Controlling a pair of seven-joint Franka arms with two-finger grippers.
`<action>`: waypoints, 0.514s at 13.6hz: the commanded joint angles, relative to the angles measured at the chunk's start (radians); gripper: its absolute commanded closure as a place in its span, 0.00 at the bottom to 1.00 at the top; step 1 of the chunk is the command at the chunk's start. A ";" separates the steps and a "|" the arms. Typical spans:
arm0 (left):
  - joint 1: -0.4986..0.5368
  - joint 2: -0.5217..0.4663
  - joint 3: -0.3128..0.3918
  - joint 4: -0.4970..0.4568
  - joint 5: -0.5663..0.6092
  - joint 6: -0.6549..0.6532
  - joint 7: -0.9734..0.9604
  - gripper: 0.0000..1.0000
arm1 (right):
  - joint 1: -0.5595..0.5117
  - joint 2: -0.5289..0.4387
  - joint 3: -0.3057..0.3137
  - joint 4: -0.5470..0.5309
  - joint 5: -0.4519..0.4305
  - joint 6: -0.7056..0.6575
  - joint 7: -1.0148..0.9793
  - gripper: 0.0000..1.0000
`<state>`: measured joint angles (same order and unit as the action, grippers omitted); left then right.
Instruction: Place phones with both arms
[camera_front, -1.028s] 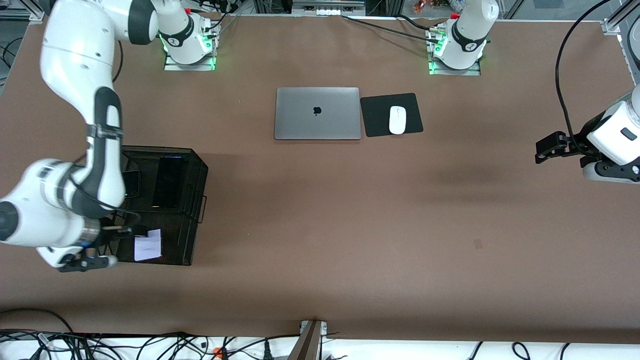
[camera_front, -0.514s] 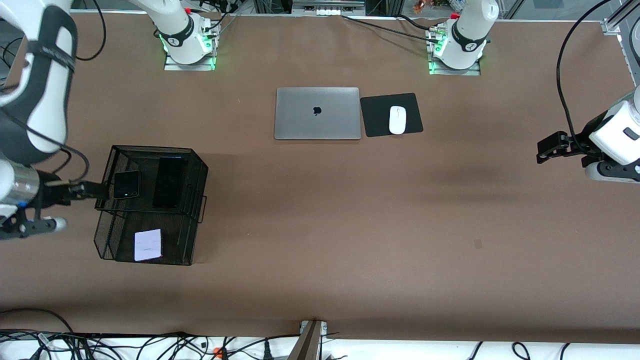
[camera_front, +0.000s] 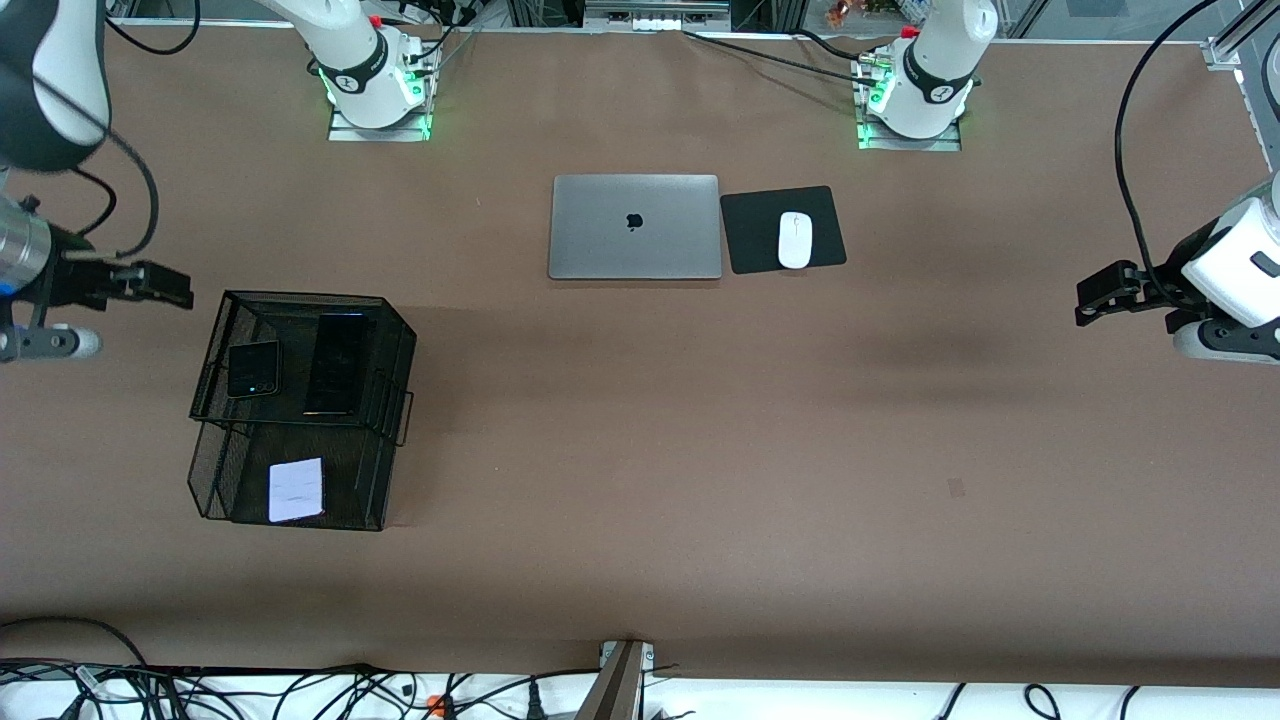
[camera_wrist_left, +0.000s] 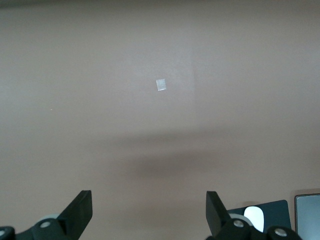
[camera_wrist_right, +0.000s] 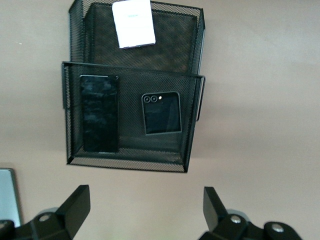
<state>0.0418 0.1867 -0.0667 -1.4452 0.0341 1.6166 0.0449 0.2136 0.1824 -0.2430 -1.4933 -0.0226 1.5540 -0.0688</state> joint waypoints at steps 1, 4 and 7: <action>0.000 -0.007 -0.001 0.011 0.018 -0.020 -0.004 0.00 | -0.244 -0.093 0.233 -0.080 -0.030 0.017 0.035 0.00; 0.000 -0.009 -0.001 0.011 0.017 -0.020 0.000 0.00 | -0.303 -0.103 0.272 -0.079 -0.028 -0.006 0.035 0.00; 0.000 -0.009 0.001 0.011 0.018 -0.020 0.001 0.00 | -0.300 -0.098 0.271 -0.074 -0.028 -0.008 0.038 0.00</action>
<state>0.0419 0.1867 -0.0663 -1.4452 0.0341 1.6159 0.0449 -0.0692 0.1001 0.0008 -1.5494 -0.0374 1.5497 -0.0472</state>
